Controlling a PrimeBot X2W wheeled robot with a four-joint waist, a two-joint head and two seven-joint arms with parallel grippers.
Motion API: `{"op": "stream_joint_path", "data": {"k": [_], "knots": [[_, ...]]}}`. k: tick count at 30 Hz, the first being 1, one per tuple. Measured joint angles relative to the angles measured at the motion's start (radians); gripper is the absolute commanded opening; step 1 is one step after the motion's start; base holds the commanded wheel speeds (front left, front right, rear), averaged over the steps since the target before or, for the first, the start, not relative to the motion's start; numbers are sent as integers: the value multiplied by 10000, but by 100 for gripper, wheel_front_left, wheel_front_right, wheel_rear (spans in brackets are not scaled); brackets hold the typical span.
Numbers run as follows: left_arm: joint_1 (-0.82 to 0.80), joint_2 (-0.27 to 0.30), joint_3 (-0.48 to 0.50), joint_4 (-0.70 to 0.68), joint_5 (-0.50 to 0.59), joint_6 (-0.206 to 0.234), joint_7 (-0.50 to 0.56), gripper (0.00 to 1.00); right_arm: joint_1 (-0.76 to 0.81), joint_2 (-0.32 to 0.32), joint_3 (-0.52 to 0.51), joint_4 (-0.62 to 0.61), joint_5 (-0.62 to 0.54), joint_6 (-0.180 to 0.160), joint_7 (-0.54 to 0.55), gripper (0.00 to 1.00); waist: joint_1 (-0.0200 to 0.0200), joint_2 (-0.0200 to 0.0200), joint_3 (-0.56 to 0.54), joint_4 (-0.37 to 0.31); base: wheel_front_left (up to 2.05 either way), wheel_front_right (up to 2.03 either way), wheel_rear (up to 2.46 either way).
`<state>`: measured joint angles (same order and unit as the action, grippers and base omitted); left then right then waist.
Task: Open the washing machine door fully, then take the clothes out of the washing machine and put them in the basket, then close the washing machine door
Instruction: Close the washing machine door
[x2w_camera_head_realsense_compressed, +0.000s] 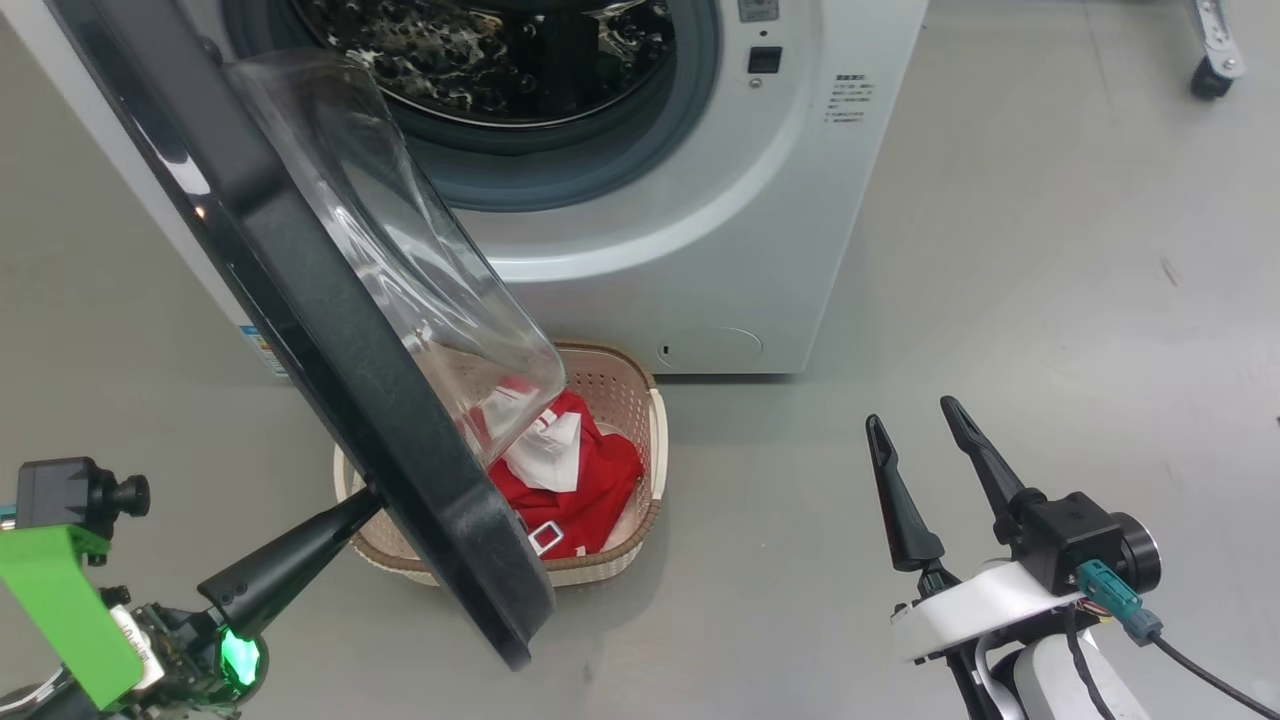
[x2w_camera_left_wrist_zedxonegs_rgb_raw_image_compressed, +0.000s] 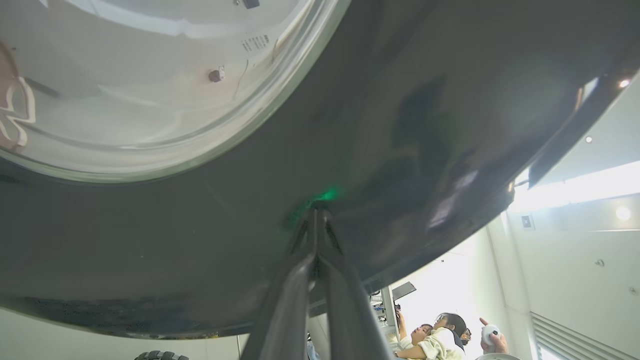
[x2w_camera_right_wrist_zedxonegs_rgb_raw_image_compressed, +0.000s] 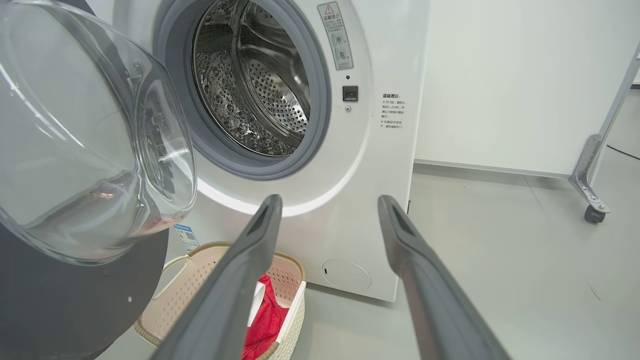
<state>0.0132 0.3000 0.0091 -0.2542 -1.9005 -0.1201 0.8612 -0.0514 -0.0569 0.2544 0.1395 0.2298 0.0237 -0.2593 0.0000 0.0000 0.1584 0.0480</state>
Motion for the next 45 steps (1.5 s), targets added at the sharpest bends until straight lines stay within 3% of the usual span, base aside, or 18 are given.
{"op": "stream_joint_path", "data": {"k": [21, 34, 45], "knots": [[-1254, -700, -416, 627, 713, 0, -637, 0, -420, 54, 12, -232, 161, -84, 0, 100, 0, 0, 892, -1736, 0, 0, 0], [-2955, -1415, -671, 1478, 732, 0, -1072, 0, -579, 75, 46, -343, 213, -86, 0, 100, 0, 0, 1461, -2130, 0, 0, 0], [-4486, -1505, -679, 2309, 1014, 111, -1358, 0, -948, 81, 244, -481, 345, -86, 0, 100, 0, 0, 2006, -2478, 0, 0, 0]]}}
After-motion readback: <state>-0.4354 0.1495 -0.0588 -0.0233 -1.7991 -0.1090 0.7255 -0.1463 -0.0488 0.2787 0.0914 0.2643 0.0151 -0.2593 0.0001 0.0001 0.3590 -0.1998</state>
